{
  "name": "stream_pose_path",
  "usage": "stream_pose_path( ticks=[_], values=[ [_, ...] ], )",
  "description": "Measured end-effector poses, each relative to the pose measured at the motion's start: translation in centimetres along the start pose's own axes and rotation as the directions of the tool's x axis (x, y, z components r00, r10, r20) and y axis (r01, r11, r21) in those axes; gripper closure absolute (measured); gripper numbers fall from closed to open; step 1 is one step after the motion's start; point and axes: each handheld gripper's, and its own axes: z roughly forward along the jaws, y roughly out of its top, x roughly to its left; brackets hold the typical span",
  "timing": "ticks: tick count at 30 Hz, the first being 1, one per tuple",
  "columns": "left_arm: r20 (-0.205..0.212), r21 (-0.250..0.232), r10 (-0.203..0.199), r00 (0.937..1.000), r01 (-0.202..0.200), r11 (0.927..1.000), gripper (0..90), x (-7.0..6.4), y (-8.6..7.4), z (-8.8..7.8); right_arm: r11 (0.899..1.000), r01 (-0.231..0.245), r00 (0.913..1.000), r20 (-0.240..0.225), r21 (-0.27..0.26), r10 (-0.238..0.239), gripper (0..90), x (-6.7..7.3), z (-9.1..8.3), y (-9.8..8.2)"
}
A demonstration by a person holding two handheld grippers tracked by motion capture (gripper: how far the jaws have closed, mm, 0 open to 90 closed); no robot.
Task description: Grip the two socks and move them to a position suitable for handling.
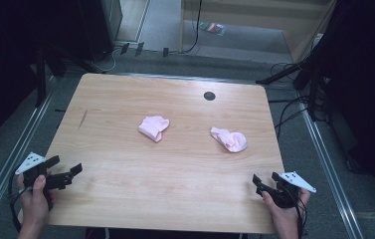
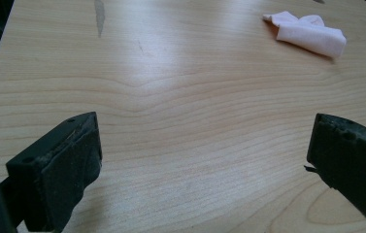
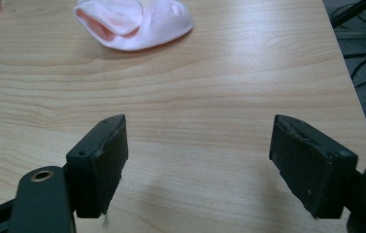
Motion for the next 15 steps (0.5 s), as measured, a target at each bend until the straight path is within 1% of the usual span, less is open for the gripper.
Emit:
stream_pose_path(
  ticks=[2, 3, 6, 7, 12, 15],
  values=[
    [-0.003, 0.001, 0.001, 1.0000, -0.001, 1.0000, 0.0, 0.0, 0.0, 0.0, 1.000, 0.004, 1.0000, 0.001, -0.002, -0.004, 22.3, 0.0, 0.0, 0.0],
    [-0.007, 0.004, 0.004, 1.0000, -0.004, 1.0000, 0.0, 0.0, 0.0, 0.0, 1.000, 0.014, 0.9999, 0.001, -0.004, -0.014, 23.0, 0.2, 0.1, 0.1],
    [-0.006, -0.005, 0.001, 1.0000, -0.001, 1.0000, 0.0, -0.1, 0.0, 0.0, 1.000, -0.008, 0.9998, -0.019, -0.016, 0.008, 23.8, 0.4, 0.0, 0.4],
    [-0.003, -0.002, 0.000, 1.0000, 0.000, 1.0000, 0.0, 0.0, 0.0, 0.0, 1.000, -0.009, 0.9997, -0.021, -0.018, 0.008, 24.1, 0.5, 0.0, 0.4],
    [0.011, 0.007, 0.002, 0.9999, -0.002, 1.0000, 0.0, 0.0, 0.0, 0.0, 1.000, 0.017, 0.9998, -0.007, -0.010, -0.017, 24.9, 2.0, 0.1, 0.8],
    [0.013, 0.003, 0.002, 0.9999, -0.002, 1.0000, 0.0, 0.0, 0.0, 0.0, 0.999, 0.031, 0.9995, -0.008, -0.022, -0.031, 26.1, 2.8, 0.1, 1.2]
  ],
)
